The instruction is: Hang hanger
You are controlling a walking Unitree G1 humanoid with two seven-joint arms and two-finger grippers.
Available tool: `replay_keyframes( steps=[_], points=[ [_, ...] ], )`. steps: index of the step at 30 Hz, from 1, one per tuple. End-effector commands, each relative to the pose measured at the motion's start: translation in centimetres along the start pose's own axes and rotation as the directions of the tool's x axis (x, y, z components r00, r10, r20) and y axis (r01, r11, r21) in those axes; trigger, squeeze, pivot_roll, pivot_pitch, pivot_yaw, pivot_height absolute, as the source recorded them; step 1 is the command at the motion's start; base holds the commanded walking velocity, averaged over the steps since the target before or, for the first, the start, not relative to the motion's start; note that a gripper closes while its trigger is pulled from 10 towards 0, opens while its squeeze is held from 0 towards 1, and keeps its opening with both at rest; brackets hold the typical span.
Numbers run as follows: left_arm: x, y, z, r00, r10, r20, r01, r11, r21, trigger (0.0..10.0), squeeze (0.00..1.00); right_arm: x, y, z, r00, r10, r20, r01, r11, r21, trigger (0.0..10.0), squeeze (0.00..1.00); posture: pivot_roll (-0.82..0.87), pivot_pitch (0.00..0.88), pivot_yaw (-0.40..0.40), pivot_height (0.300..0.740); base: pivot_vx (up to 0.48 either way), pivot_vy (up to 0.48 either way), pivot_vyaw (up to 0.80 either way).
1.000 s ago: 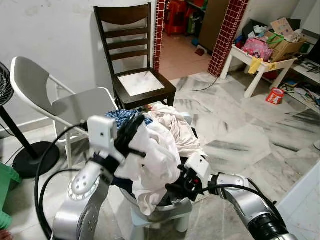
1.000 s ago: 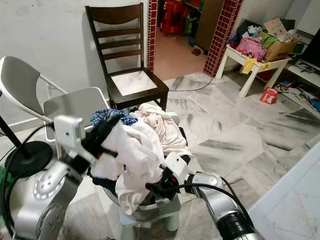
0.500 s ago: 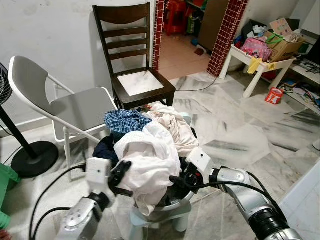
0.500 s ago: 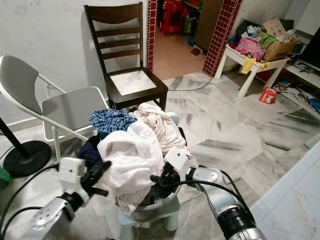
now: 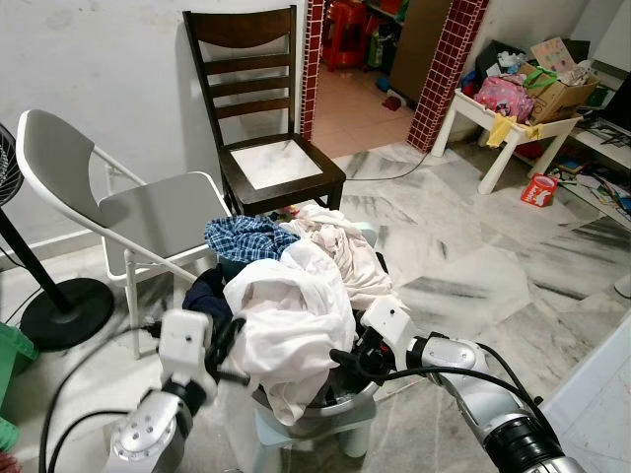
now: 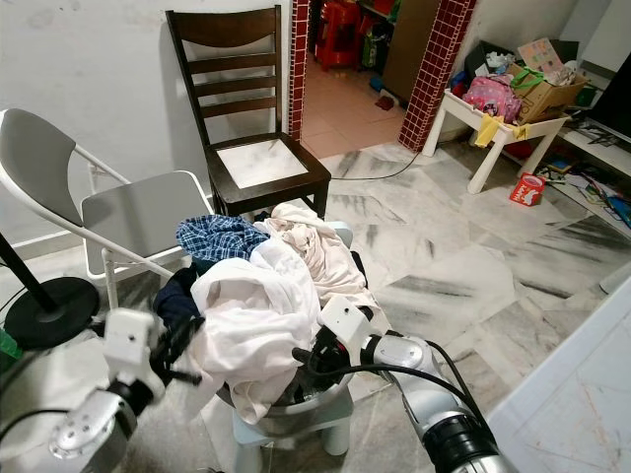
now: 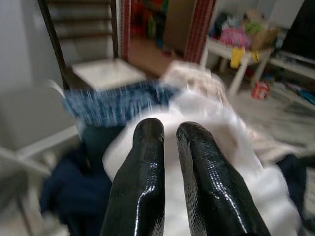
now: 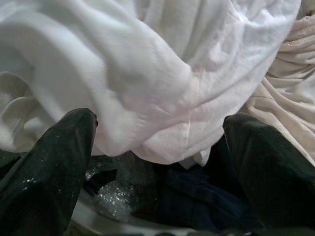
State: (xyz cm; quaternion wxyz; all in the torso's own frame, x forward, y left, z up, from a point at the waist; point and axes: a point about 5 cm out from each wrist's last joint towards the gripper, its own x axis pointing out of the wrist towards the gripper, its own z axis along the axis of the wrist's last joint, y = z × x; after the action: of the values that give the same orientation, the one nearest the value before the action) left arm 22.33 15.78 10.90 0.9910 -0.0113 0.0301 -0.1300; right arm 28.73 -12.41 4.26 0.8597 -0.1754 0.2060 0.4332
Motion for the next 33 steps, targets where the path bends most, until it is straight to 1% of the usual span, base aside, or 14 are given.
replay_keyframes(
  steps=[1, 9, 12, 13, 15, 17, 18, 22, 23, 24, 25, 29, 30, 33],
  points=[
    [-0.1, 0.4, -0.1, 1.0, 0.019, -0.001, -0.019, 0.999, 0.034, 10.0, 1.0, -0.2, -0.2, -0.2, 1.0, -0.014, -0.01, 0.014, 1.0, -0.011, 10.0, 0.0, 0.08, 0.027, -0.073, 0.74, 0.0, 0.0, 0.0],
    [-0.1, 1.7, 0.3, 0.993, 0.119, 0.011, -0.12, 0.989, 0.092, 10.0, 1.0, -0.1, -0.3, -0.3, 1.0, -0.022, -0.012, 0.022, 1.0, -0.013, 10.0, 0.0, 0.08, 0.027, -0.066, 0.74, 0.0, 0.0, 0.0],
    [0.5, 4.1, 0.2, 0.985, 0.171, 0.005, -0.17, 0.977, 0.125, 10.0, 1.0, -0.1, 0.0, -0.5, 1.0, -0.018, -0.012, 0.018, 1.0, -0.011, 10.0, 0.0, 0.07, 0.028, -0.067, 0.74, 0.0, 0.0, 0.0],
    [0.6, 4.5, 0.1, 0.985, 0.172, -0.004, -0.17, 0.976, 0.138, 10.0, 1.0, -0.1, 0.1, -0.5, 1.0, -0.016, -0.011, 0.015, 1.0, -0.01, 10.0, 0.0, 0.07, 0.03, -0.068, 0.74, 0.0, 0.0, 0.0],
    [1.2, 6.4, -1.2, 0.983, 0.162, -0.089, -0.141, 0.968, 0.209, 10.0, 1.0, -0.1, 0.3, -0.4, 1.0, -0.009, -0.004, 0.009, 1.0, -0.013, 10.0, 0.0, 0.06, 0.038, -0.07, 0.74, 0.0, 0.0, 0.0],
    [1.4, 6.8, -1.4, 0.981, 0.165, -0.099, -0.141, 0.966, 0.219, 10.0, 1.0, -0.1, 0.4, -0.3, 1.0, -0.008, 0.0, 0.008, 1.0, -0.016, 10.0, 0.0, 0.06, 0.042, -0.07, 0.74, 0.0, 0.0, 0.0],
    [1.6, 7.0, -1.7, 0.981, 0.158, -0.114, -0.132, 0.97, 0.204, 10.0, 1.0, -0.2, 0.4, -0.2, 1.0, -0.011, 0.009, 0.011, 1.0, -0.012, 10.0, 0.0, 0.04, 0.05, -0.071, 0.74, 0.0, 0.0, 0.0],
    [2.5, 7.1, -2.0, 0.984, 0.114, -0.136, -0.089, 0.98, 0.18, 10.0, 1.0, -0.6, 0.7, 0.0, 0.999, -0.013, 0.035, 0.013, 1.0, -0.008, 10.0, 0.0, 0.02, 0.066, -0.069, 0.74, 0.0, 0.0, 0.0],
    [3.5, 6.6, -1.9, 0.988, 0.083, -0.129, -0.06, 0.983, 0.172, 10.0, 1.0, -0.9, 1.0, -0.2, 0.999, -0.015, 0.041, 0.015, 1.0, -0.004, 10.0, 0.0, 0.0, 0.075, -0.063, 0.74, 0.0, 0.0, 0.0],
    [3.7, 6.5, -1.8, 0.989, 0.076, -0.126, -0.054, 0.984, 0.17, 10.0, 1.0, -1.0, 1.1, -0.3, 0.999, -0.016, 0.041, 0.016, 1.0, -0.003, 10.0, 0.0, 0.0, 0.075, -0.063, 0.74, 0.0, 0.0, 0.0],
    [4.2, 5.9, -1.8, 0.991, 0.045, -0.125, -0.023, 0.985, 0.171, 10.0, 1.0, -1.2, 1.3, -0.5, 0.999, -0.019, 0.039, 0.019, 1.0, 0.0, 10.0, 0.0, 0.0, 0.079, -0.058, 0.74, 0.0, 0.0, 0.0],
    [5.1, 4.7, -1.7, 0.994, -0.003, -0.114, 0.023, 0.985, 0.173, 10.0, 1.0, -1.5, 1.6, -1.0, 0.999, -0.029, 0.031, 0.028, 1.0, 0.009, 10.0, 0.0, -0.02, 0.081, -0.044, 0.74, 0.0, 0.0, 0.0],
    [5.1, 4.7, -1.7, 0.994, -0.003, -0.114, 0.023, 0.985, 0.173, 10.0, 1.0, -1.5, 1.6, -1.0, 0.999, -0.029, 0.031, 0.028, 1.0, 0.009, 10.0, 0.0, -0.02, 0.081, -0.044, 0.74, 0.0, 0.0, 0.0],
    [5.9, 3.8, -2.2, 0.992, -0.037, -0.117, 0.056, 0.986, 0.16, 10.0, 1.0, -1.7, 2.2, -1.0, 0.999, -0.04, 0.033, 0.039, 0.999, 0.022, 10.0, 0.0, -0.03, 0.079, -0.032, 0.74, 0.0, 0.0, 0.0]
  ],
)
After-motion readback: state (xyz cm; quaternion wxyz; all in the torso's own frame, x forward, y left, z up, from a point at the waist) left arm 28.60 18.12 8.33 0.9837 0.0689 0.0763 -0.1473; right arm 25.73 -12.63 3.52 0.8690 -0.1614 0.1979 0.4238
